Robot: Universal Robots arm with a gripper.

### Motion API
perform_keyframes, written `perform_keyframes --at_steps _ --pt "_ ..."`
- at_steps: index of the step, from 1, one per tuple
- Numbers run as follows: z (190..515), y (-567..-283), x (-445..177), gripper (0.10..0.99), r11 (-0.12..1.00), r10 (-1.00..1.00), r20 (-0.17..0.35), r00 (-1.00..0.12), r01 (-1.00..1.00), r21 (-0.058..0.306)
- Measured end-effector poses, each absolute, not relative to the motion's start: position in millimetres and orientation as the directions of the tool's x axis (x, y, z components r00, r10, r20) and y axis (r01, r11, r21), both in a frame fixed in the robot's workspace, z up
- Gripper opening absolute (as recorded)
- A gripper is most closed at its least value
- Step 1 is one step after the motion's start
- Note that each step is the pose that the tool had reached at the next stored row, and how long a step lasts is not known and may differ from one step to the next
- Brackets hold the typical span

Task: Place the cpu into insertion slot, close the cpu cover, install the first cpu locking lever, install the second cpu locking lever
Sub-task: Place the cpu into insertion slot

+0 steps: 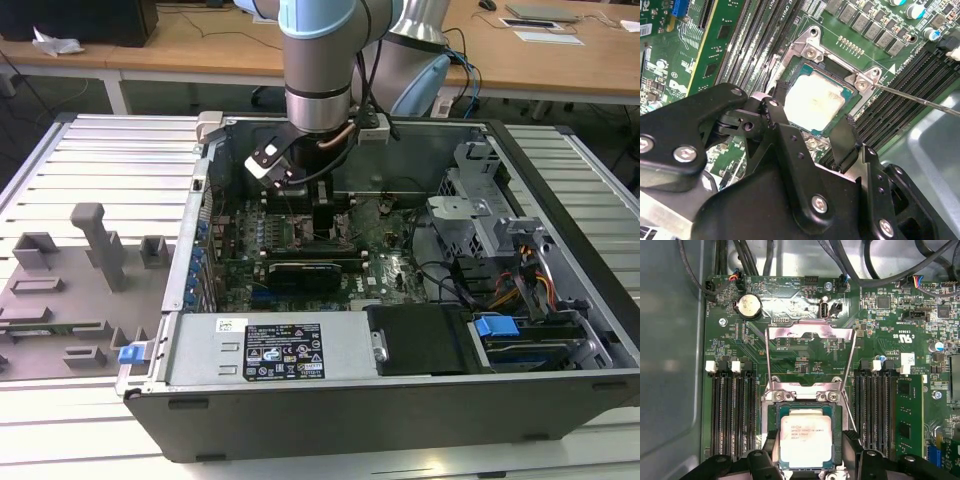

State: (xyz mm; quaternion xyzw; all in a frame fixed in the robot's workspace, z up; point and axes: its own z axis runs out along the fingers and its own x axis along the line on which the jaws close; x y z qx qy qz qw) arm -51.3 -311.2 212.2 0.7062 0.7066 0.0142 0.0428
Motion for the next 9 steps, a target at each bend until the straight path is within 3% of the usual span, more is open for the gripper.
perform_keyframes --at_steps 6,8,9 --pt "212.3 -311.2 -51.3 0.6 0.002 0.999 -0.041 0.001 0.997 0.08" --pt "212.3 -311.2 -51.3 0.467 0.002 0.999 -0.041 0.001 0.997 0.08" --pt "212.4 -311.2 -51.3 0.349 0.002 0.999 -0.041 0.001 0.997 0.08"
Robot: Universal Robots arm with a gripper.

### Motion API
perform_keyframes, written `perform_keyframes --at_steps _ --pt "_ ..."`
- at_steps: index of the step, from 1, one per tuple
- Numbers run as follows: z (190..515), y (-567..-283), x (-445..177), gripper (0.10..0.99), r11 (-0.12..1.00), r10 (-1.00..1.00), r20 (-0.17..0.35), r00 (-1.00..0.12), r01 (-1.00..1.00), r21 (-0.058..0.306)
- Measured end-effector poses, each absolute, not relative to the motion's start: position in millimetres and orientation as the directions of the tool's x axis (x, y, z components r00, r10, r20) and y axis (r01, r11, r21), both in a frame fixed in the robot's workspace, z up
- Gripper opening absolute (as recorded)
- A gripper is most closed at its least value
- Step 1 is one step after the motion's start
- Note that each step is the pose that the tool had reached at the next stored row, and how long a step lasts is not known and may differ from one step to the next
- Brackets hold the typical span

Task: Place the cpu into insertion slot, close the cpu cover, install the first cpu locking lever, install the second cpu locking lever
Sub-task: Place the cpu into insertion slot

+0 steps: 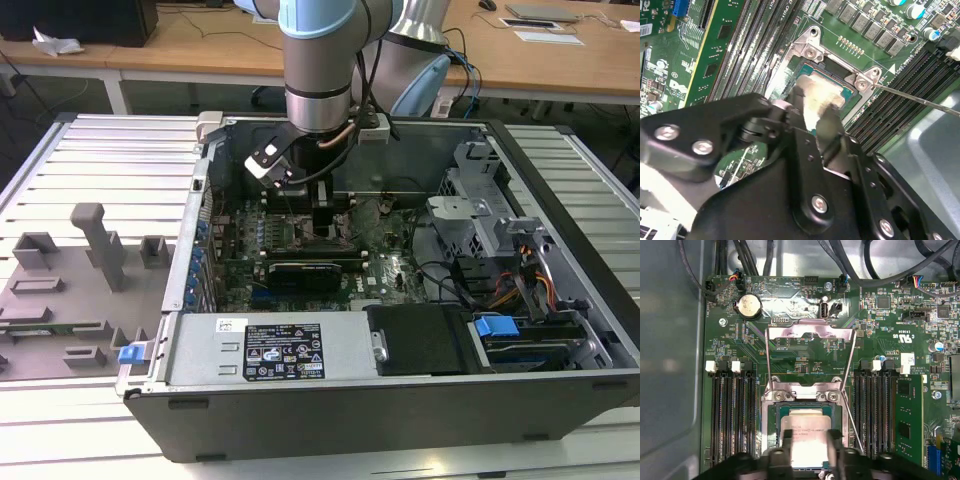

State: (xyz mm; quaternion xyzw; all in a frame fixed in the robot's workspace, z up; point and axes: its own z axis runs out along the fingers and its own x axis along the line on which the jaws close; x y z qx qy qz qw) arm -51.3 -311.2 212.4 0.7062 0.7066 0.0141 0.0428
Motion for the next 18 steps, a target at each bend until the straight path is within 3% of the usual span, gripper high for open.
perform_keyframes --at_steps 1,2,4,12,18 --pt "212 -311 -51 0.349 0.002 0.999 -0.041 0.001 0.997 0.08" --pt "212 -311 -51 0.227 0.002 0.999 -0.041 0.001 0.997 0.08" --pt "212 -311 -51 0.11 0.002 0.999 -0.041 0.001 0.997 0.08" --pt "218 -311 -51 0.106 0.002 0.999 -0.04 0.001 0.997 0.08" --pt "245 -311 -51 0.106 0.002 0.999 -0.04 0.001 0.997 0.08"
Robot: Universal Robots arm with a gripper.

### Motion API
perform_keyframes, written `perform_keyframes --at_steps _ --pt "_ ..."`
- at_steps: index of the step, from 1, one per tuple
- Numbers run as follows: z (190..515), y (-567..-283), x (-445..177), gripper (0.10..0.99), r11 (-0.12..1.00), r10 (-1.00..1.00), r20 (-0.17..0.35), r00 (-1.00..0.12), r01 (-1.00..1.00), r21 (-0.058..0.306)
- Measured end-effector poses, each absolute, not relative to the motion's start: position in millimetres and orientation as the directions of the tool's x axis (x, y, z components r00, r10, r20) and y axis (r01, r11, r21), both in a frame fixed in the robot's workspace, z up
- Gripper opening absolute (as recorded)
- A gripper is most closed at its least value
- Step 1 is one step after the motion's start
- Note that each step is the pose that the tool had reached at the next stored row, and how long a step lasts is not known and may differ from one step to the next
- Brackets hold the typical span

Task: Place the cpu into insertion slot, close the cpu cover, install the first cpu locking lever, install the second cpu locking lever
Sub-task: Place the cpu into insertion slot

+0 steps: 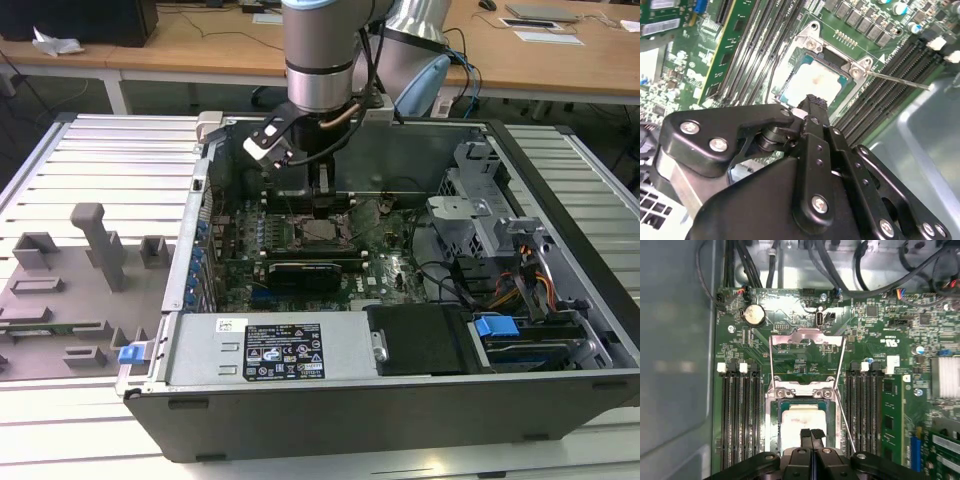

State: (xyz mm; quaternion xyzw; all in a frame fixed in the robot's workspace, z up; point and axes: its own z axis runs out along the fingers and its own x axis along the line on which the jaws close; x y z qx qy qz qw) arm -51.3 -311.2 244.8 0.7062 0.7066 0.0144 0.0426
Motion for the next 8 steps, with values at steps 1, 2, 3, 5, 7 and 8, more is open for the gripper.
perform_keyframes --at_steps 1,2,3,5,7,8 --pt "248.6 -311.2 -51.3 0.106 0.002 0.999 -0.04 0.001 0.997 0.081" --pt "250.7 -311.2 -51.3 0.106 0.002 0.999 -0.04 0.001 0.997 0.08" --pt "252.9 -311.2 -51.3 0.106 0.002 0.999 -0.04 0.001 0.997 0.08" --pt "254.9 -311.2 -51.3 0.106 0.002 0.999 -0.04 0.001 0.997 0.081" --pt "255.1 -311.2 -51.3 0.106 0.002 0.999 -0.04 0.001 0.997 0.081" --pt "255.4 -311.2 -51.3 0.106 0.002 0.999 -0.04 0.001 0.997 0.081"
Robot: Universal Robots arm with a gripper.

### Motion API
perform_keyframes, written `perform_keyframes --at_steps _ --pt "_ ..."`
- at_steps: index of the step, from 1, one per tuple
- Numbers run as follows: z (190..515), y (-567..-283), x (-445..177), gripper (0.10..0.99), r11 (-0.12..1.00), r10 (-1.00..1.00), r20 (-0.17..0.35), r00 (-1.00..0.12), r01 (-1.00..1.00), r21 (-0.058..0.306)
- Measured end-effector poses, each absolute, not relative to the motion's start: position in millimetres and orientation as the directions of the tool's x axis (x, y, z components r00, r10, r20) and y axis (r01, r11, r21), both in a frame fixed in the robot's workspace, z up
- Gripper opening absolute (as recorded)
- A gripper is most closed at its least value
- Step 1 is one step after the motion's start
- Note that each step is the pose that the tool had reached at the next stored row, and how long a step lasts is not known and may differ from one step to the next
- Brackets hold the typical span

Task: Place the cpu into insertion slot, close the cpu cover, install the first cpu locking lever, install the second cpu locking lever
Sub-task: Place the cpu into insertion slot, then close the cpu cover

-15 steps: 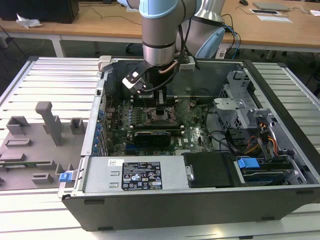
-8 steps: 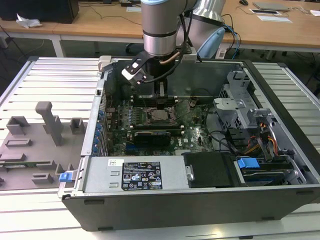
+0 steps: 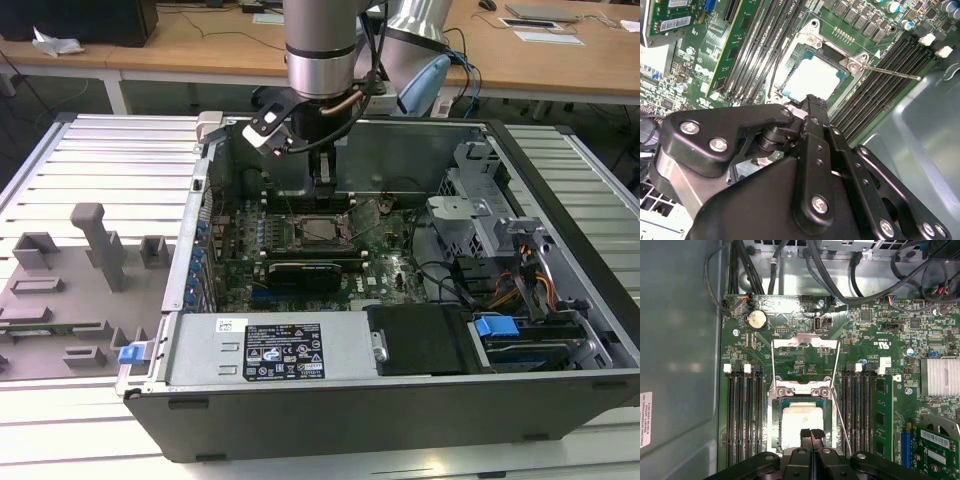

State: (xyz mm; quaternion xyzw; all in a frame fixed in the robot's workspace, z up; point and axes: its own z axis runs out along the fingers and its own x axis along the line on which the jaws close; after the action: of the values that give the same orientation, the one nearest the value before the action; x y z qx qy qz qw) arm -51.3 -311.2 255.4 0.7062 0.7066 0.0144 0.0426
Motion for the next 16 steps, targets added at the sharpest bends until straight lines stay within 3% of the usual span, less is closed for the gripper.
perform_keyframes --at_steps 16 --pt "259.2 -311.2 -51.3 0.106 0.002 0.999 -0.04 0.001 0.997 0.079"
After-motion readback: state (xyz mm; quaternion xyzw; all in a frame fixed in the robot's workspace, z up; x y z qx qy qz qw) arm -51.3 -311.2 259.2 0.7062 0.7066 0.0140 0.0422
